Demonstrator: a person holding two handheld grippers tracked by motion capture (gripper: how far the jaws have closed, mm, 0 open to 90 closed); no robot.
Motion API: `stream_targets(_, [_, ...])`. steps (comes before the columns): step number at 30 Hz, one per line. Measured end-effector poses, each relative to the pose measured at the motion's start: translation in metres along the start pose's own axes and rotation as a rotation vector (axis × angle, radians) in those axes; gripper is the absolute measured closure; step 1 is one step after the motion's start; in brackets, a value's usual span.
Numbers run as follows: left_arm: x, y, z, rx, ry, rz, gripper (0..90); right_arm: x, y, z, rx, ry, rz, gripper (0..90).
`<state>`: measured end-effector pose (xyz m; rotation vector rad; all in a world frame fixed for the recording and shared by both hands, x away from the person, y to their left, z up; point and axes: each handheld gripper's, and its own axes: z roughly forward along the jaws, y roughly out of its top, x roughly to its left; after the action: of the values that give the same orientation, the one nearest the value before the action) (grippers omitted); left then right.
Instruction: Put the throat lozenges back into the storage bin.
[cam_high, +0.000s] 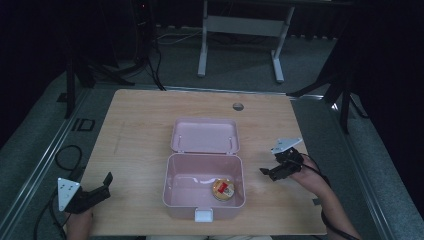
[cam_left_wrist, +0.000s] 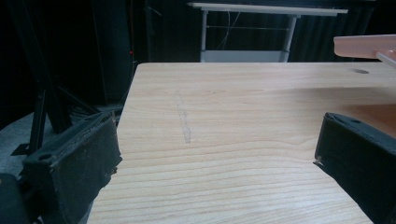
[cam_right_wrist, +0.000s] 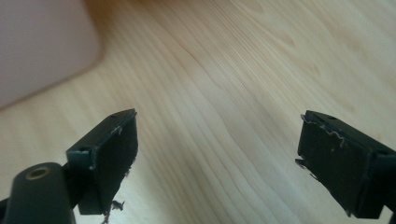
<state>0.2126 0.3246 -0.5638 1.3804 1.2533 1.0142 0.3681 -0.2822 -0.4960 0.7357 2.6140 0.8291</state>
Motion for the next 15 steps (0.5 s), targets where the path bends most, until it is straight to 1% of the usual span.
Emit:
stream_targets(2, [0.0, 0.0, 0.0, 0.0, 0.0, -0.001, 0.4, -0.006, -0.011, 0.004, -0.007, -0.04, 0.029, 12.0])
stream_targets(4, [0.0, 0.0, 0.0, 0.0, 0.0, -0.001, 0.4, -0.011, -0.021, 0.006, -0.017, -0.071, 0.074, 11.9])
stream_targets(5, [0.0, 0.0, 0.0, 0.0, 0.0, 0.0, 0.4, -0.014, -0.026, 0.006, -0.028, -0.094, 0.089, 11.9])
stream_targets(7, [0.0, 0.0, 0.0, 0.001, 0.0, 0.002, 0.4, -0.018, -0.034, 0.005, -0.051, -0.126, 0.139, 11.9])
stream_targets(10, [0.0, 0.0, 0.0, 0.001, -0.001, 0.002, 0.4, -0.023, -0.045, 0.003, -0.078, -0.162, 0.195, 11.9])
stream_targets(12, [0.0, 0.0, 0.0, 0.001, -0.001, 0.002, 0.3, -0.025, -0.051, 0.002, -0.087, -0.183, 0.242, 11.9])
stream_targets(13, [0.0, 0.0, 0.0, 0.001, -0.001, 0.002, 0.3, -0.025, -0.051, 0.002, -0.087, -0.183, 0.242, 11.9])
stream_targets(14, [0.0, 0.0, 0.0, 0.001, -0.001, 0.001, 0.4, -0.026, -0.06, 0.002, -0.108, -0.232, 0.299, 11.9])
stream_targets(15, [0.0, 0.0, 0.0, 0.001, -0.001, 0.001, 0.3, -0.026, -0.061, 0.001, -0.115, -0.238, 0.307, 11.8])
